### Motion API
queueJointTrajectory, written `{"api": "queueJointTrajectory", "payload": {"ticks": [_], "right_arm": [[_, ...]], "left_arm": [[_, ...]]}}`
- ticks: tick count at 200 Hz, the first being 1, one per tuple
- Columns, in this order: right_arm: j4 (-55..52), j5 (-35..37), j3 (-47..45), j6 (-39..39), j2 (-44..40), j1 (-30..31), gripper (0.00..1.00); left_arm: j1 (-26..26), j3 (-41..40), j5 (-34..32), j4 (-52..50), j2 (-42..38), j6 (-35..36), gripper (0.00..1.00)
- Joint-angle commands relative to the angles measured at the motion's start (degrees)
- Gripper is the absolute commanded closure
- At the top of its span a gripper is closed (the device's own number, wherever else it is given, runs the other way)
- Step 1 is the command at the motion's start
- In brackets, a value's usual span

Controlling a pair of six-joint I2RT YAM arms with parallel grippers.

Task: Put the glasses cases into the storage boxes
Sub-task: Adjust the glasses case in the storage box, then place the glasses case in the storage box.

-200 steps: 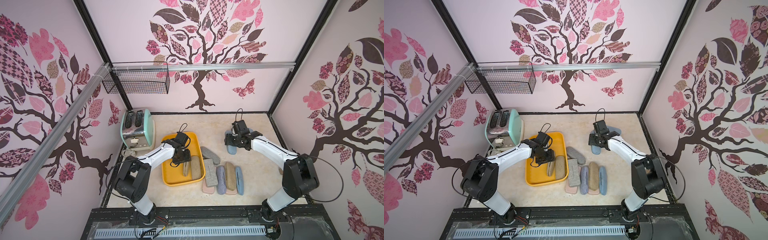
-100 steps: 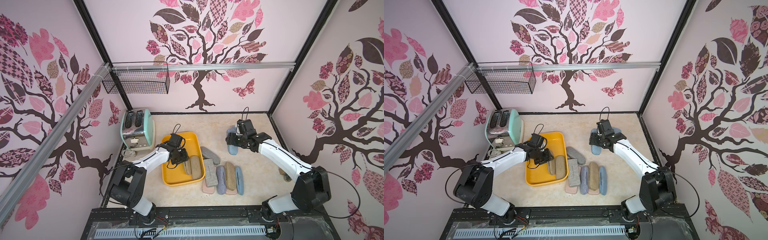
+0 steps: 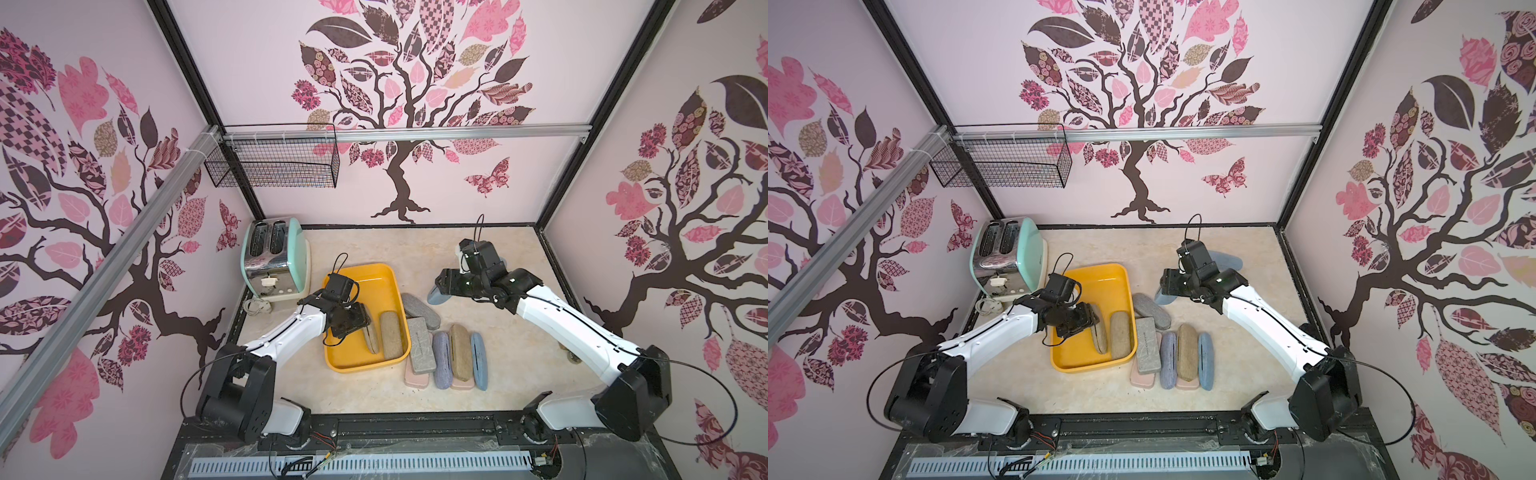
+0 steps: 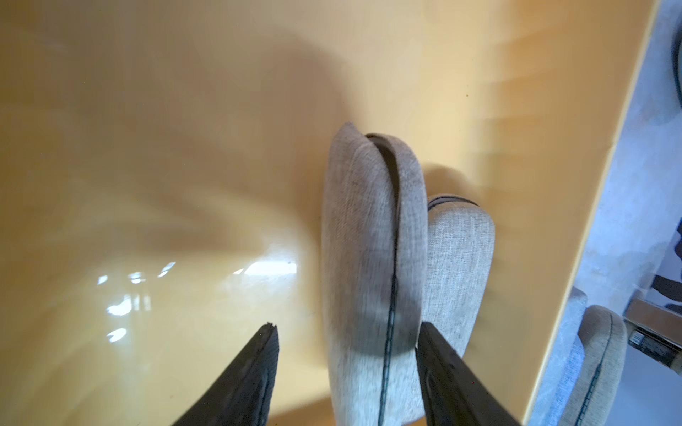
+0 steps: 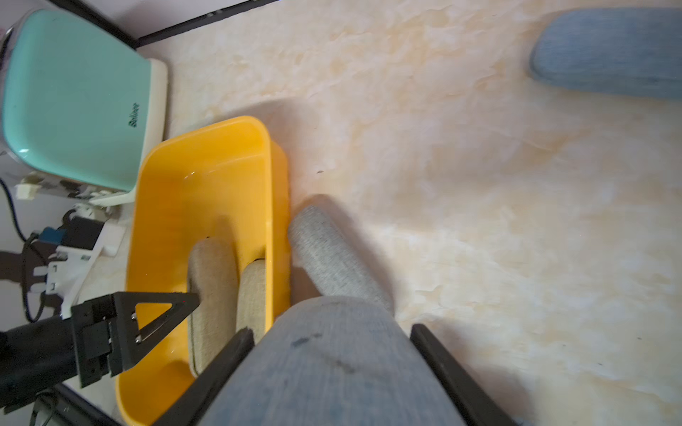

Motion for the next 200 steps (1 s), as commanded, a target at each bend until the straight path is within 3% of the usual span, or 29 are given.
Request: {"api": "queueJointTrajectory", "payload": {"ticks": [1, 53, 79, 115, 163, 200], "right_arm": [[-0.03, 0.21, 2.41, 2.63, -0.57, 1.32, 0.32], [0.38, 2.47, 5.8, 3.83, 2.84, 8.26, 0.34], [-0.01, 2.56, 9.67, 4.19, 4.2, 12.64, 0.34], [0.94, 1.39, 13.55, 4.69, 8.68, 19.81, 0.34], [0.44, -7.41, 23.5, 3.67, 19.47, 25.4, 0.34], [-6.21, -9.92, 33.66, 2.1, 29.23, 28.41, 0.34]], "left_arm": [[-0.04, 2.46, -10.55, -8.84, -3.57, 1.85, 0.39], [0.87, 0.34, -8.46, -9.71, -3.21, 2.78, 0.63], [0.95, 0.31, -9.56, -9.87, -6.89, 1.83, 0.63], [2.33, 5.48, -17.89, -16.74, -12.82, 3.19, 0.63], [4.4, 5.12, -22.62, -19.0, -20.2, 2.58, 0.61], [12.13, 0.99, -16.67, -16.67, -24.95, 4.43, 0.62]]}}
